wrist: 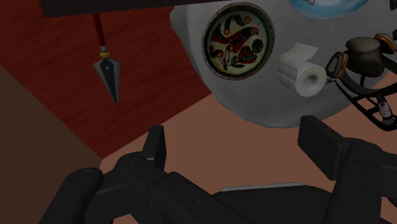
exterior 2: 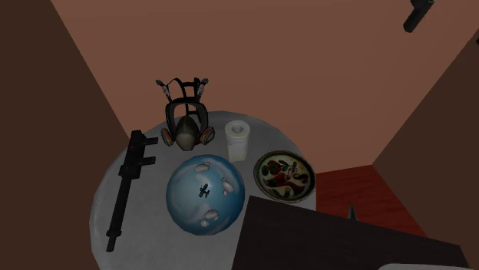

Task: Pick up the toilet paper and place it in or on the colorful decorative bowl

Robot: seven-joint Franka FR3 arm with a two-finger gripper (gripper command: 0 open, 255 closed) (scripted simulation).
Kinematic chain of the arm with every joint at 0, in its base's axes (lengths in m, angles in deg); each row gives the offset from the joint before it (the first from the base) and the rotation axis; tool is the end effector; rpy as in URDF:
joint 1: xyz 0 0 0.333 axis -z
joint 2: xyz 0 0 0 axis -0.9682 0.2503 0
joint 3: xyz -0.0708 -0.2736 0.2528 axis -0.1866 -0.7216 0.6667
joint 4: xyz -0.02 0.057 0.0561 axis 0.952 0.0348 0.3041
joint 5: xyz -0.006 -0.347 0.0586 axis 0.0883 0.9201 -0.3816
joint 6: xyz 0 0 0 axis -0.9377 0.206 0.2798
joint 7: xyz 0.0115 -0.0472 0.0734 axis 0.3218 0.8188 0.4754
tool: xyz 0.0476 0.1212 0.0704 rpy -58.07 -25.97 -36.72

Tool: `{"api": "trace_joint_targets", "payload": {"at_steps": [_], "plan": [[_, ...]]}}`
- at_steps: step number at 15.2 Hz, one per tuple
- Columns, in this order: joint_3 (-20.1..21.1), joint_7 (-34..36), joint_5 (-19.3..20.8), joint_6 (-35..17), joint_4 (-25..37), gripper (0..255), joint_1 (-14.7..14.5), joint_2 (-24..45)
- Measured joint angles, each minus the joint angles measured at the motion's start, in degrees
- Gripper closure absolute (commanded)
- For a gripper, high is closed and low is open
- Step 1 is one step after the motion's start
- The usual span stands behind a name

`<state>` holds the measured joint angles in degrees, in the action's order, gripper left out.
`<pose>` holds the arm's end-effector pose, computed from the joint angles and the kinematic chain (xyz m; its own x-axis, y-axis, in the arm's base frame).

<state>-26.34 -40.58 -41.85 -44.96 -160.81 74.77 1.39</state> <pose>0.2267 0.0016 0.5765 0.9956 -0.0465 0.0812 -0.0368 -0.9924 -0.1175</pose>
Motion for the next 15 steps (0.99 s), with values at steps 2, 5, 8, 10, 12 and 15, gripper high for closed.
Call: {"api": "trace_joint_targets", "payload": {"at_steps": [2, 5, 8, 10, 12, 15], "plan": [[0.49, 0.42, -0.23, -0.66, -0.65, 0, -0.17, 0.02], [3.15, 2.62, -1.48, -4.46, -2.99, 0, -1.15, 1.52], [6.0, 4.86, -2.77, -9.5, -6.48, 0, -2.21, 3.19], [8.16, 6.7, -3.73, -12.38, -7.7, 0, -3.06, 4.84], [10.35, 8.49, -4.6, -15.9, -8.62, 0, -3.83, 7.51], [13.82, 11.33, -5.83, -21.78, -10.35, 0, -5.0, 11.72]]}}
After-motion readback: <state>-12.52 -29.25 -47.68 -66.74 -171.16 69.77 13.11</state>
